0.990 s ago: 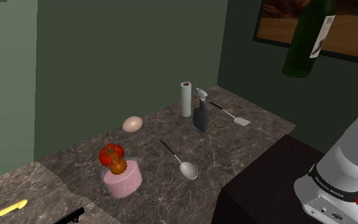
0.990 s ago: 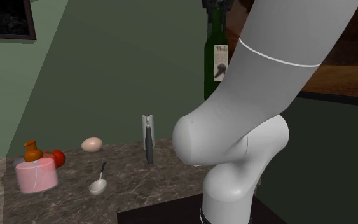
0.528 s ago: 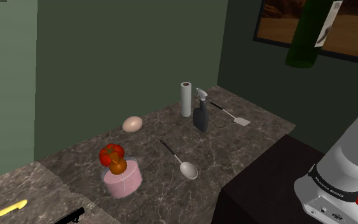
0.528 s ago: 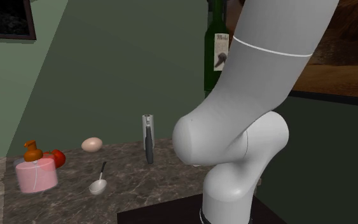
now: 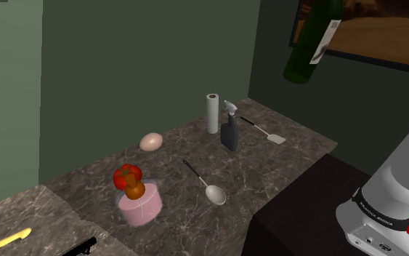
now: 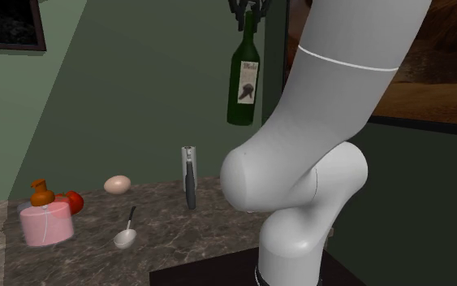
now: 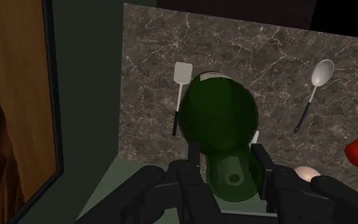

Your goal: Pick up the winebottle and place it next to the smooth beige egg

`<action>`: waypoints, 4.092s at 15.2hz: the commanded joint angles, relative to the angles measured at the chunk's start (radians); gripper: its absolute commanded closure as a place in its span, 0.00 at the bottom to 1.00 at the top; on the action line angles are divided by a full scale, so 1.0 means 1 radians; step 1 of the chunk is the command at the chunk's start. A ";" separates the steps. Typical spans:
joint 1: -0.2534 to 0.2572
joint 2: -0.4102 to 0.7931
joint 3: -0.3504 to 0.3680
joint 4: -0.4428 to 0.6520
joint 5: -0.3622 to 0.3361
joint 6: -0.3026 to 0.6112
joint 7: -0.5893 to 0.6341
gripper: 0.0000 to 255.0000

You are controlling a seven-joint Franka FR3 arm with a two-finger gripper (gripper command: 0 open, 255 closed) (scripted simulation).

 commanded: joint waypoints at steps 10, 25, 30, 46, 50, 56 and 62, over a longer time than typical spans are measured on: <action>0.051 0.115 0.156 -0.084 0.043 0.202 0.213 1.00; 0.147 0.468 0.317 0.081 -0.007 0.389 0.463 1.00; 0.199 0.638 0.350 0.228 -0.057 0.405 0.539 1.00; 0.272 0.851 0.364 0.317 -0.119 0.520 0.619 1.00; 0.265 0.835 0.364 0.239 -0.115 0.582 0.621 1.00; 0.257 0.824 0.363 0.141 -0.114 0.669 0.625 1.00; 0.252 0.824 0.361 0.060 -0.116 0.749 0.629 1.00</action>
